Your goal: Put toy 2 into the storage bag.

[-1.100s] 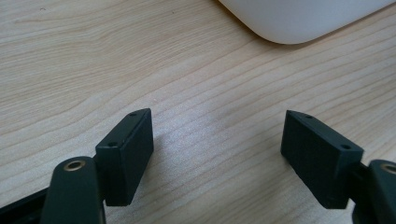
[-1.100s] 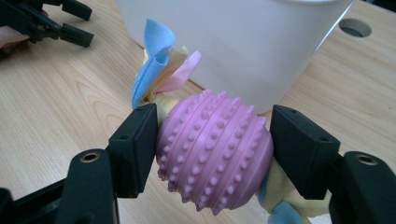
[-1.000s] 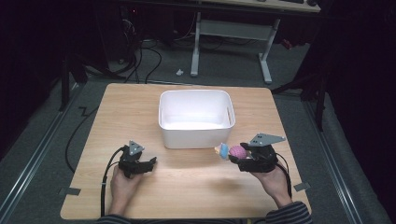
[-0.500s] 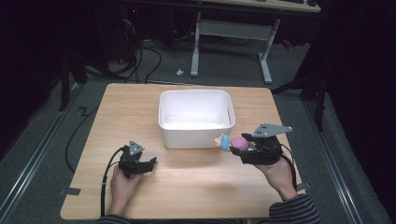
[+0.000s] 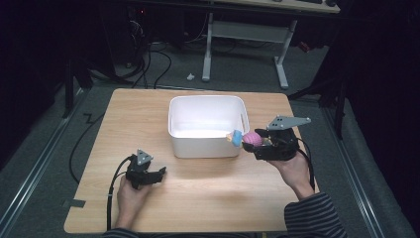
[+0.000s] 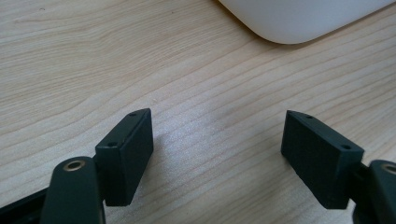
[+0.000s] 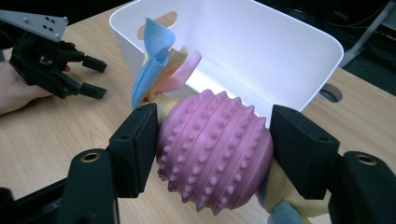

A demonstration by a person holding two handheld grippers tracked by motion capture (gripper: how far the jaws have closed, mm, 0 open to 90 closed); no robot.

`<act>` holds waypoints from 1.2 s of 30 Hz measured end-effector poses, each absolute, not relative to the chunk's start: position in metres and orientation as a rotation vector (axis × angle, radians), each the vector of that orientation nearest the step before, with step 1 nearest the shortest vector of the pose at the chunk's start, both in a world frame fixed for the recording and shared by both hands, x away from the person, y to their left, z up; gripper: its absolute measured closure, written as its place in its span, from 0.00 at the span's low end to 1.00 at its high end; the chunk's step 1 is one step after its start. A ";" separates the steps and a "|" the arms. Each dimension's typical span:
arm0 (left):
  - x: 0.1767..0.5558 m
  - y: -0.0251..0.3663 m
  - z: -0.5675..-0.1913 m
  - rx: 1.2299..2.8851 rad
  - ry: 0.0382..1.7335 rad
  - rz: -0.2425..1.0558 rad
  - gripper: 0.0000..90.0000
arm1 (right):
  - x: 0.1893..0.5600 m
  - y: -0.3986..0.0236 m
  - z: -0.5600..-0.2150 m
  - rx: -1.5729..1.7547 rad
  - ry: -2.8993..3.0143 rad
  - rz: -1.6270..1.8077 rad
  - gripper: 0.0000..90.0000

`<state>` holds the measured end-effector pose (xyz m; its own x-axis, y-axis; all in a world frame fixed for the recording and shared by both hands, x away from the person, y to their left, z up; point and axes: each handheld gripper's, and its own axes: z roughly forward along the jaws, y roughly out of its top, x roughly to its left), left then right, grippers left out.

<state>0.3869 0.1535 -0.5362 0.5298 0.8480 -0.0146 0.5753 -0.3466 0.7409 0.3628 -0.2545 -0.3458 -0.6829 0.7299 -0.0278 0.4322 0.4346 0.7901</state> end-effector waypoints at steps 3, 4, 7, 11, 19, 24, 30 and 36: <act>0.387 0.153 -0.536 2.060 1.151 0.491 0.28 | 0.370 -0.252 -0.342 0.998 2.325 1.114 0.38; 0.387 0.153 -0.536 2.060 1.151 0.492 0.28 | 0.372 -0.251 -0.341 0.998 2.326 1.113 0.39; 0.387 0.153 -0.536 2.060 1.151 0.492 0.28 | 0.378 -0.249 -0.338 1.006 2.322 1.104 0.39; 0.387 0.154 -0.536 2.059 1.151 0.491 0.28 | 0.384 -0.245 -0.335 1.008 2.317 1.097 0.39; 0.387 0.154 -0.536 2.059 1.151 0.491 0.28 | 0.402 -0.237 -0.332 1.013 2.318 1.088 0.39; 0.387 0.154 -0.536 2.059 1.151 0.491 0.28 | 0.412 -0.232 -0.331 1.018 2.321 1.077 0.39; 0.387 0.154 -0.536 2.059 1.151 0.491 0.28 | 0.424 -0.225 -0.336 1.023 2.332 1.066 0.38; 0.387 0.154 -0.536 2.059 1.151 0.491 0.28 | 0.434 -0.216 -0.343 1.036 2.355 1.049 0.38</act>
<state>0.3869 0.1535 -0.5362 0.5300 0.8479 -0.0155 0.5755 -0.3462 0.7409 0.4344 -0.2155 -0.3428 -0.6658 0.7455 -0.0290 0.4770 0.4553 0.7518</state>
